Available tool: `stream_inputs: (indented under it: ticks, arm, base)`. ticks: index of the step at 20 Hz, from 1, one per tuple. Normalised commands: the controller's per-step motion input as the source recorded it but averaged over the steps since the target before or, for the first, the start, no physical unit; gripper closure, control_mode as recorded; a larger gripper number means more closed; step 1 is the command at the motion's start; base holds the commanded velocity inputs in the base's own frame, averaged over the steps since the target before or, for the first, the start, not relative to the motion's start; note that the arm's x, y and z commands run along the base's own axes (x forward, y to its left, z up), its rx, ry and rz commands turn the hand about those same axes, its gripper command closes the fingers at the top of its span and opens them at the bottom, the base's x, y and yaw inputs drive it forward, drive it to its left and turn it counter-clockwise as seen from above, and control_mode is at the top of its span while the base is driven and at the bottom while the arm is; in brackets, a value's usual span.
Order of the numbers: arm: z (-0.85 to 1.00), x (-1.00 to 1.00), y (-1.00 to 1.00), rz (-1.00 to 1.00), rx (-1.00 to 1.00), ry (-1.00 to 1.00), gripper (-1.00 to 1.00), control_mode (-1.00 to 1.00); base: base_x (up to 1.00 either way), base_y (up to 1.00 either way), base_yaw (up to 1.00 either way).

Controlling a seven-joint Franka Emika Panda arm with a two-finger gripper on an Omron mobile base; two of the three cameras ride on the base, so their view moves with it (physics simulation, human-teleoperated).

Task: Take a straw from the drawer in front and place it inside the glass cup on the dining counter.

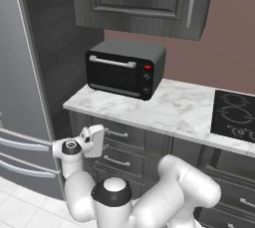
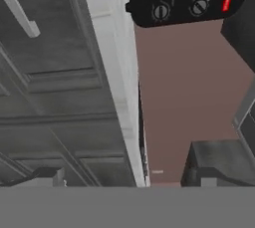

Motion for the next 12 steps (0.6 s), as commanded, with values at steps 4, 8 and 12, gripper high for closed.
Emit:
stream_inputs:
  ticks: [4, 8, 12]
  arm:
    - [-0.32, 0.29, -0.11, 0.02, -0.07, 0.00, -1.00, -1.00]
    - [-0.31, 0.27, -0.21, 0.09, -0.01, 0.00, -1.00, -1.00]
    - [-0.29, 0.27, -0.20, 0.10, 0.00, 0.00, -1.00, -1.00]
  base:
    - [0.00, 0.00, 0.00]
    - [0.00, 0.00, 0.00]
    - [0.00, 0.00, 0.00]
